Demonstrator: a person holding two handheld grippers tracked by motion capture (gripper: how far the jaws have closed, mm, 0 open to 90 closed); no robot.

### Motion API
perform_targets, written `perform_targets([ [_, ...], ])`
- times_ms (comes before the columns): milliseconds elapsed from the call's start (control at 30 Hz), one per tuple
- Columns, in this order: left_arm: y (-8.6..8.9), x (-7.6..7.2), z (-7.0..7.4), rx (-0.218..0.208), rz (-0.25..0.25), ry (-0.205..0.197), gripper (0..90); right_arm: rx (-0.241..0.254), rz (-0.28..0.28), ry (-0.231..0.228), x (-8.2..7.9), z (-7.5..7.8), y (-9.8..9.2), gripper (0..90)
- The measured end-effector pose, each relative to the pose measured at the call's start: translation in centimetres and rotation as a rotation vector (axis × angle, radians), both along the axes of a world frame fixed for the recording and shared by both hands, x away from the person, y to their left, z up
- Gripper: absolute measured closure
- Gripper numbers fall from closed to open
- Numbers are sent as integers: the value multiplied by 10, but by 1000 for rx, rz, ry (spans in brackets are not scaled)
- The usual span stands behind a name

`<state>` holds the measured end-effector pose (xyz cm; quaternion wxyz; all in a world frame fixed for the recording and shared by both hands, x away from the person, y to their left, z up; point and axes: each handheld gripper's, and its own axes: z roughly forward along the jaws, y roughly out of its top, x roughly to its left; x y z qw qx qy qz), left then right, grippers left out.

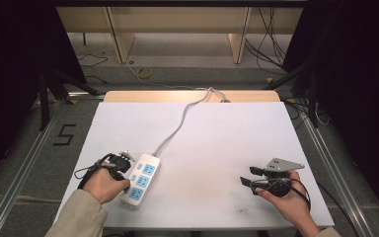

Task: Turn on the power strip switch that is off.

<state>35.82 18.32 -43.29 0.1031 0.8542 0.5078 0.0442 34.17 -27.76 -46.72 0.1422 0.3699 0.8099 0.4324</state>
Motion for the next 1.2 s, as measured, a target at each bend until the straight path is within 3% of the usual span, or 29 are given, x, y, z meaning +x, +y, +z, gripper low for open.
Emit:
perform_targets([
  [467, 1, -1, 0, -11, -9, -40, 896, 2, -1, -1, 0, 0, 0, 435],
  [967, 3, -3, 7, -22, -23, -135, 876, 3, -2, -1, 0, 0, 0, 435],
  [1167, 3, -3, 8, -19, -32, -199, 879, 2, 1, -1, 0, 0, 0, 435],
  [1200, 4, -3, 8, -21, -34, -226, 876, 2, 1, -2, 0, 0, 0, 435],
])
